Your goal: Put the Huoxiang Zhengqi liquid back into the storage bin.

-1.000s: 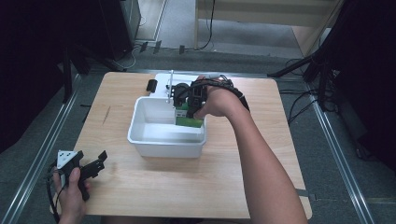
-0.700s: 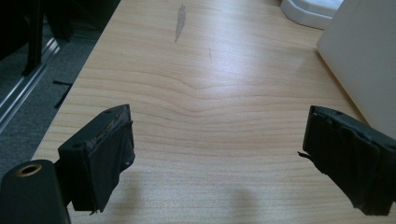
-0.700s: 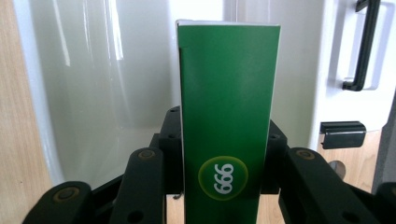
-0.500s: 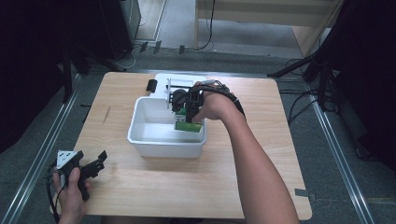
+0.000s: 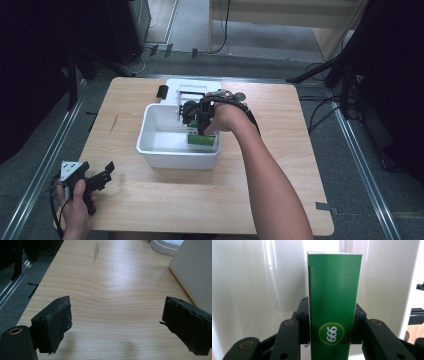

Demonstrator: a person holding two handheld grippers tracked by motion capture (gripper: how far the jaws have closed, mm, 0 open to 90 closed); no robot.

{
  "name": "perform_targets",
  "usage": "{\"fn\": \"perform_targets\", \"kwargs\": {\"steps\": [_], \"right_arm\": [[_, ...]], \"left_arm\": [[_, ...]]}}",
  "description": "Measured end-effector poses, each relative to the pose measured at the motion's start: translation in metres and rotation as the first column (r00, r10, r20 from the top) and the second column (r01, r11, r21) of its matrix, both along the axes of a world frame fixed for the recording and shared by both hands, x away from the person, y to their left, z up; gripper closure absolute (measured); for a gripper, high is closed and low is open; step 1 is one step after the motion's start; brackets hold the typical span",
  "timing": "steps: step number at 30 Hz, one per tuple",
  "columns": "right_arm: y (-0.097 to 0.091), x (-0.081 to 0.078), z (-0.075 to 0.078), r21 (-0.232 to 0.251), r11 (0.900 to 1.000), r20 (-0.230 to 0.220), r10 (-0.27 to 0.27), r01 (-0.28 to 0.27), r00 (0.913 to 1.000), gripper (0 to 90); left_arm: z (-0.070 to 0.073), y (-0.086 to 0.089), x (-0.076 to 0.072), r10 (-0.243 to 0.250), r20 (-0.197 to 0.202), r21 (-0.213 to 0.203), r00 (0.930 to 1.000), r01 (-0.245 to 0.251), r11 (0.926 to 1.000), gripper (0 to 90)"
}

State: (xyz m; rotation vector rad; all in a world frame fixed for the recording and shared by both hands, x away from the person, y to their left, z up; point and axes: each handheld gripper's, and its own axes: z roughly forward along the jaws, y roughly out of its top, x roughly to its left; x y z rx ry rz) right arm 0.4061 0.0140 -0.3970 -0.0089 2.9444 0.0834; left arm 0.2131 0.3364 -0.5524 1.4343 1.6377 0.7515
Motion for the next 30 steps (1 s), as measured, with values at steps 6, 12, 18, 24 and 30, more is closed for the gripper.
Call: {"fn": "perform_targets", "kwargs": {"steps": [6, 12, 18, 24, 30], "right_arm": [[-0.003, 0.001, 0.003, 0.014, 0.9998, 0.002, -0.013, 0.013, 0.9999, 62.1], [-0.008, 0.001, 0.012, 0.065, 0.9971, 0.006, -0.041, 0.040, 0.9992, 61.3], [-0.016, 0.002, 0.024, 0.112, 0.9924, 0.016, -0.054, 0.052, 0.9984, 61.3], [-0.027, 0.001, 0.036, 0.169, 0.9832, 0.020, -0.075, 0.070, 0.9970, 59.7], [-0.039, -0.001, 0.048, 0.235, 0.9677, 0.025, -0.100, 0.091, 0.9947, 54.9]], "left_arm": [[0.000, 0.000, 0.000, 0.000, 0.000, 0.000, 1.0000, 0.000, 1.0000, 9.3], [0.000, 0.000, 0.000, 0.000, -0.001, 0.003, 1.0000, 0.000, 1.0000, 9.3], [0.000, 0.000, 0.000, 0.000, -0.002, 0.003, 1.0000, 0.000, 1.0000, 9.3], [0.000, 0.000, 0.000, 0.001, -0.001, 0.002, 1.0000, -0.001, 1.0000, 9.3], [0.000, 0.000, 0.000, 0.001, -0.001, 0.002, 1.0000, -0.001, 1.0000, 9.3]]}}
